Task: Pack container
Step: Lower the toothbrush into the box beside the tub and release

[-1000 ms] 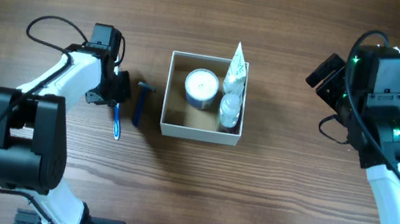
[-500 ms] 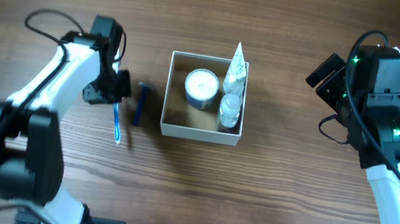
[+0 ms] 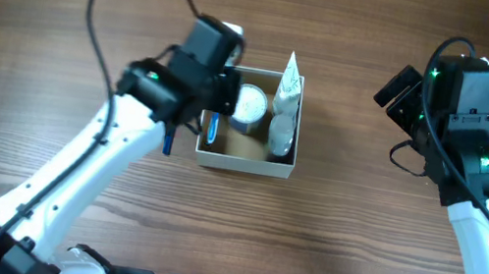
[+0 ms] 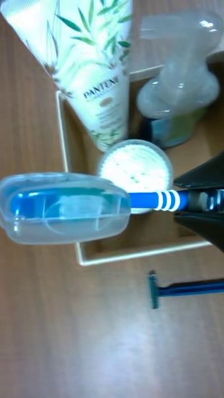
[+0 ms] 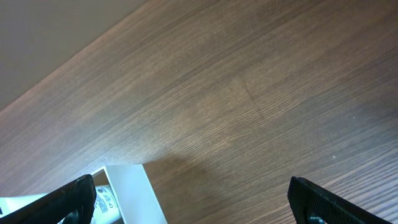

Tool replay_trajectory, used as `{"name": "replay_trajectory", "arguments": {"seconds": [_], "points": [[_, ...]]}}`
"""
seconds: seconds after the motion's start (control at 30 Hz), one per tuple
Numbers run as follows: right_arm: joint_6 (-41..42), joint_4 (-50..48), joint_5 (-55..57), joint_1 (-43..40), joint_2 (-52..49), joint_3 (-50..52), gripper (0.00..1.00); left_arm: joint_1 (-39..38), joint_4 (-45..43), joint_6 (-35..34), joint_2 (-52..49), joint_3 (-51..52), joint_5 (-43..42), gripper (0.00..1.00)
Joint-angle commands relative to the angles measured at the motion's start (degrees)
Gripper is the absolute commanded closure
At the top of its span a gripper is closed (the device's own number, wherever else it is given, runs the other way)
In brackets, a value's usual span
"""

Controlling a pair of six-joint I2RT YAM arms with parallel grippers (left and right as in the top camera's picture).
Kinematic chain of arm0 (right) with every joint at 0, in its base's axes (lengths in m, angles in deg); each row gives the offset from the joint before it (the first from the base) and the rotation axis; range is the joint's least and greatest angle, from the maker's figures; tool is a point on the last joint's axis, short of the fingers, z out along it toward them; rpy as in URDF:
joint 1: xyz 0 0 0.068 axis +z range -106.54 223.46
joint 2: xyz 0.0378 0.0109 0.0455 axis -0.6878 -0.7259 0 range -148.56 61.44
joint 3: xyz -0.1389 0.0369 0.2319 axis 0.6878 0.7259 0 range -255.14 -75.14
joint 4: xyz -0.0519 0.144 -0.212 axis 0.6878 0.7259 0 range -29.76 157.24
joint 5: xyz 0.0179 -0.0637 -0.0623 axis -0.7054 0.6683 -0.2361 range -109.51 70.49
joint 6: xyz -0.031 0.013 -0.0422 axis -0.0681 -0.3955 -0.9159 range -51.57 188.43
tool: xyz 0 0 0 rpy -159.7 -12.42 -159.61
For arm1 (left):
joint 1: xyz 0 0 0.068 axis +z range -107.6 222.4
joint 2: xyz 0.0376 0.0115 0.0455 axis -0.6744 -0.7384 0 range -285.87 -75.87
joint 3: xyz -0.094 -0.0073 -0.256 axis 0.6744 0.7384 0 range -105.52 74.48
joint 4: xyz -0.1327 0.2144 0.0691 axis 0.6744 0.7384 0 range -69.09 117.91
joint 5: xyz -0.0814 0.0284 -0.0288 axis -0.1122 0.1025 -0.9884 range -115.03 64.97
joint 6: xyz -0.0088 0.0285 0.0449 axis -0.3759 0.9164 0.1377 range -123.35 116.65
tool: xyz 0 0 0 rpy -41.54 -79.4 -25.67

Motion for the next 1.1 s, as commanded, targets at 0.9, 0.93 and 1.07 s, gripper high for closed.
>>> {"name": "replay_trajectory", "arguments": {"seconds": [0.9, 0.93, 1.07], "points": [[0.76, 0.07, 1.42, -0.20, -0.63, -0.48, 0.00, -1.42, 2.93, -5.95, -11.28, -3.04, 5.09, 0.47], [0.76, 0.07, 1.42, -0.20, -0.63, -0.48, 0.00, -1.40, 3.32, -5.97, -10.08, -3.82, 5.14, 0.46], [0.76, 0.04, 1.42, -0.20, -0.63, -0.48, 0.00, 0.13, 4.96, -8.44, -5.79, -4.63, 7.19, 0.38]]}}
